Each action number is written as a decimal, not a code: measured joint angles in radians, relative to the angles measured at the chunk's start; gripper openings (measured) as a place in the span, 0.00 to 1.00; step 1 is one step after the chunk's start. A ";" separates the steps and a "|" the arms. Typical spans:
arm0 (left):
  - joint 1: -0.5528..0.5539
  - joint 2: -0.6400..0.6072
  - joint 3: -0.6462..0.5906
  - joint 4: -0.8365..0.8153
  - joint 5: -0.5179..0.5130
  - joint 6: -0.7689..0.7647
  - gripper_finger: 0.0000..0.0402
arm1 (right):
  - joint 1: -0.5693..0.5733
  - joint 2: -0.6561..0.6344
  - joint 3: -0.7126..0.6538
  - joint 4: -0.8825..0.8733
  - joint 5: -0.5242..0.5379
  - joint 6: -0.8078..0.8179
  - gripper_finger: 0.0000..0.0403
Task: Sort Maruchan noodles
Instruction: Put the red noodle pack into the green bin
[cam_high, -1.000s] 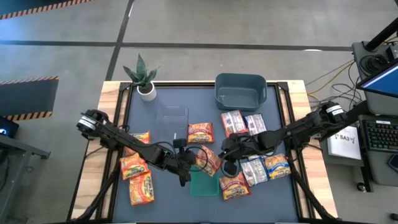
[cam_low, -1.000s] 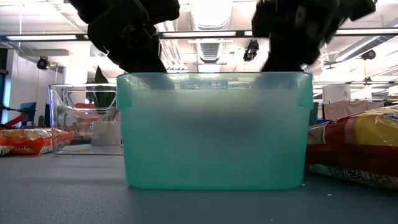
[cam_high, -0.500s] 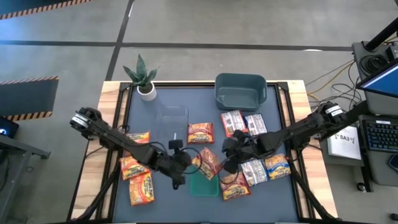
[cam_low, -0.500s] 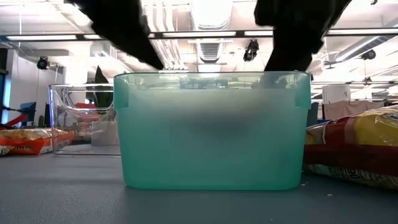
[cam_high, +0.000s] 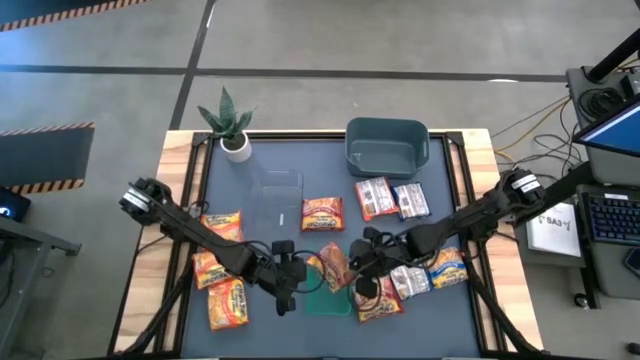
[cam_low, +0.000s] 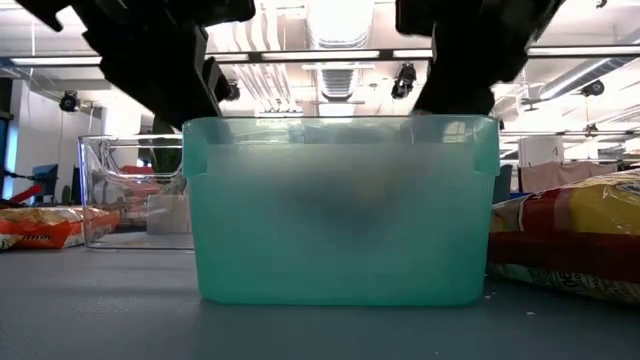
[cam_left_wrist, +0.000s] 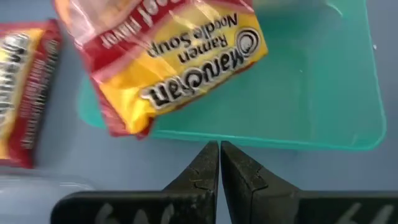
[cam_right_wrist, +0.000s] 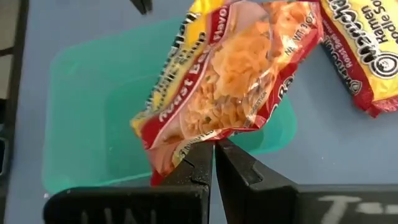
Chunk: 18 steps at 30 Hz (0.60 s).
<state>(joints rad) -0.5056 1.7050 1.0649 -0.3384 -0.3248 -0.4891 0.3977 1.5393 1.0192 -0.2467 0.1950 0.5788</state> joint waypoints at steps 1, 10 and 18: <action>0.000 0.008 -0.001 0.012 0.004 0.001 0.00 | 0.004 0.007 0.010 0.010 -0.008 0.003 0.02; -0.010 0.022 -0.002 0.059 0.010 0.007 0.00 | 0.041 0.170 0.155 -0.057 -0.068 -0.020 0.02; -0.024 0.008 -0.002 0.036 -0.005 -0.001 0.00 | 0.047 0.153 0.287 -0.261 -0.010 -0.072 0.02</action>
<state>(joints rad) -0.5293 1.7127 1.0634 -0.3027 -0.3299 -0.4900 0.4445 1.6927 1.3057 -0.5074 0.1846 0.5066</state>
